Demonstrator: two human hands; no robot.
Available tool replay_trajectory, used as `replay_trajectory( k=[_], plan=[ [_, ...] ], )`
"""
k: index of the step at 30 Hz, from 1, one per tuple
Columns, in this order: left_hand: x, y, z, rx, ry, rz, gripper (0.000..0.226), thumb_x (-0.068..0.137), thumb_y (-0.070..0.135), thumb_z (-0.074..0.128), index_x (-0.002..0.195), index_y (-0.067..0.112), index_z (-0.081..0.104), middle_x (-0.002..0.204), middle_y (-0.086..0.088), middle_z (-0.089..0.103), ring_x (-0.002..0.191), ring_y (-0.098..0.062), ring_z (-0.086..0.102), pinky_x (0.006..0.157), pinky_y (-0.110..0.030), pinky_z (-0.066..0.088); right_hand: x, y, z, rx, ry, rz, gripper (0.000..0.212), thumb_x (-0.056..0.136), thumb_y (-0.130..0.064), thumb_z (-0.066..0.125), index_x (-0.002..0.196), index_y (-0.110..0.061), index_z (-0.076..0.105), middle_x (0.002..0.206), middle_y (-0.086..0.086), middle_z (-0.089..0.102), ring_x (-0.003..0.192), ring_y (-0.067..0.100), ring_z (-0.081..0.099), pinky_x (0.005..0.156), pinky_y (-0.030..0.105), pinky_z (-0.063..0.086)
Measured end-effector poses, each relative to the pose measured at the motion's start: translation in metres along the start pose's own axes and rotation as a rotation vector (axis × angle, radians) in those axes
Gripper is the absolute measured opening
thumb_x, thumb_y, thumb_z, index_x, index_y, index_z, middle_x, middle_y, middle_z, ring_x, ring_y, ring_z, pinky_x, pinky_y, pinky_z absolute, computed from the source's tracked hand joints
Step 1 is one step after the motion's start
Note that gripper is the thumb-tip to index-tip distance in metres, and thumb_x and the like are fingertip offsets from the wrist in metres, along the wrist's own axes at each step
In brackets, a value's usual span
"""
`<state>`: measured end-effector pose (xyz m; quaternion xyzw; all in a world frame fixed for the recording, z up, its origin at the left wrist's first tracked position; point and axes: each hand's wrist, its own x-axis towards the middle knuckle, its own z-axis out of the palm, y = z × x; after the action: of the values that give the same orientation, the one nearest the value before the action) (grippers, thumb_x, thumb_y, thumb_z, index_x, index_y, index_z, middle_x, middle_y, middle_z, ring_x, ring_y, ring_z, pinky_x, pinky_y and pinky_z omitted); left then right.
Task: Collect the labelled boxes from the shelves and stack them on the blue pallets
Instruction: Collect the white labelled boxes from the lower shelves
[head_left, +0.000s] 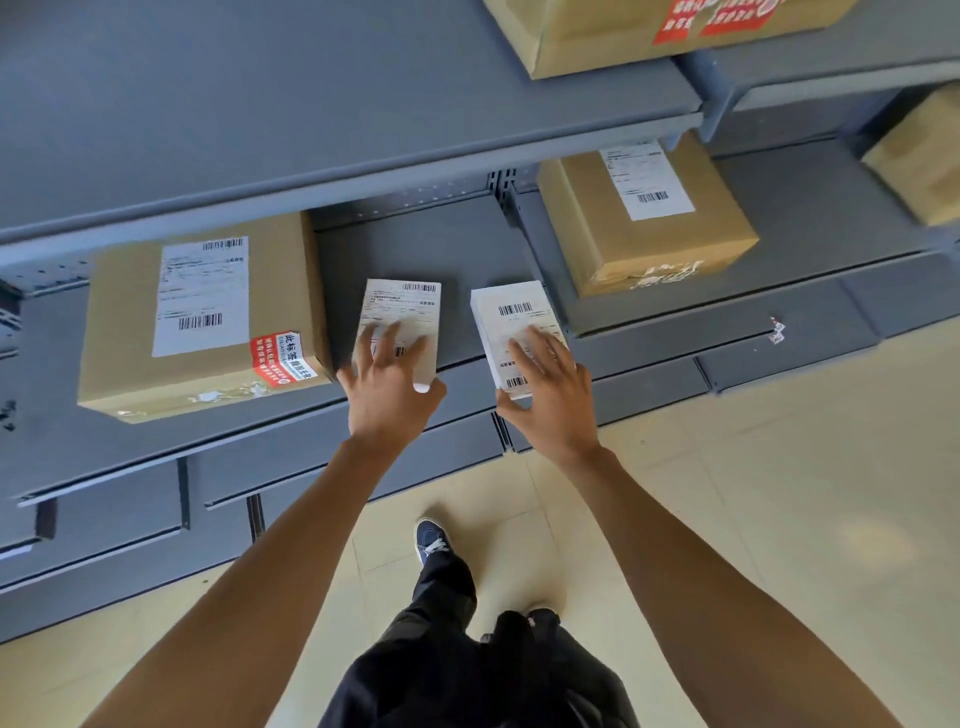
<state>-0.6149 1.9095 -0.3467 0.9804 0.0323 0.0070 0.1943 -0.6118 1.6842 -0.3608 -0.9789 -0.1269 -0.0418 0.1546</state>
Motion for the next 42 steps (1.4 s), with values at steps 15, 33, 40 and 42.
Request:
replay_trajectory(
  k=[15, 33, 40, 42],
  plan=[
    [-0.085, 0.110, -0.029, -0.014, 0.108, 0.420, 0.051, 0.075, 0.039, 0.065, 0.124, 0.030, 0.068, 0.146, -0.002, 0.051, 0.141, -0.033, 0.036, 0.097, -0.055, 0.036, -0.133, 0.053, -0.102, 0.039, 0.296, 0.169, 0.061, 0.086, -0.050, 0.062, 0.140, -0.023, 0.055, 0.157, 0.000, 0.040, 0.146, 0.023, 0.030, 0.101, 0.051, 0.040],
    [-0.155, 0.374, -0.010, -0.115, 0.032, 0.996, 0.052, 0.079, 0.044, 0.063, 0.128, 0.027, 0.069, 0.152, -0.003, 0.048, 0.147, -0.030, 0.029, 0.107, -0.057, 0.029, -0.336, 0.195, -0.242, -0.121, 0.506, 0.638, 0.063, 0.089, -0.055, 0.056, 0.144, -0.027, 0.049, 0.159, 0.000, 0.036, 0.148, 0.024, 0.028, 0.106, 0.051, 0.039],
    [-0.147, 0.457, 0.017, -0.147, -0.065, 1.133, 0.051, 0.079, 0.042, 0.067, 0.127, 0.026, 0.069, 0.149, -0.003, 0.050, 0.144, -0.030, 0.034, 0.105, -0.056, 0.030, -0.361, 0.240, -0.273, -0.136, 0.559, 0.769, 0.058, 0.089, -0.049, 0.064, 0.140, -0.024, 0.054, 0.157, 0.003, 0.040, 0.146, 0.026, 0.032, 0.103, 0.053, 0.039],
    [-0.140, 0.482, 0.027, -0.168, -0.096, 1.149, 0.052, 0.079, 0.044, 0.062, 0.127, 0.026, 0.069, 0.150, -0.002, 0.050, 0.145, -0.029, 0.033, 0.106, -0.056, 0.029, -0.359, 0.258, -0.282, -0.146, 0.539, 0.812, 0.059, 0.089, -0.050, 0.063, 0.142, -0.026, 0.052, 0.159, 0.001, 0.037, 0.147, 0.024, 0.029, 0.106, 0.052, 0.036]
  ],
)
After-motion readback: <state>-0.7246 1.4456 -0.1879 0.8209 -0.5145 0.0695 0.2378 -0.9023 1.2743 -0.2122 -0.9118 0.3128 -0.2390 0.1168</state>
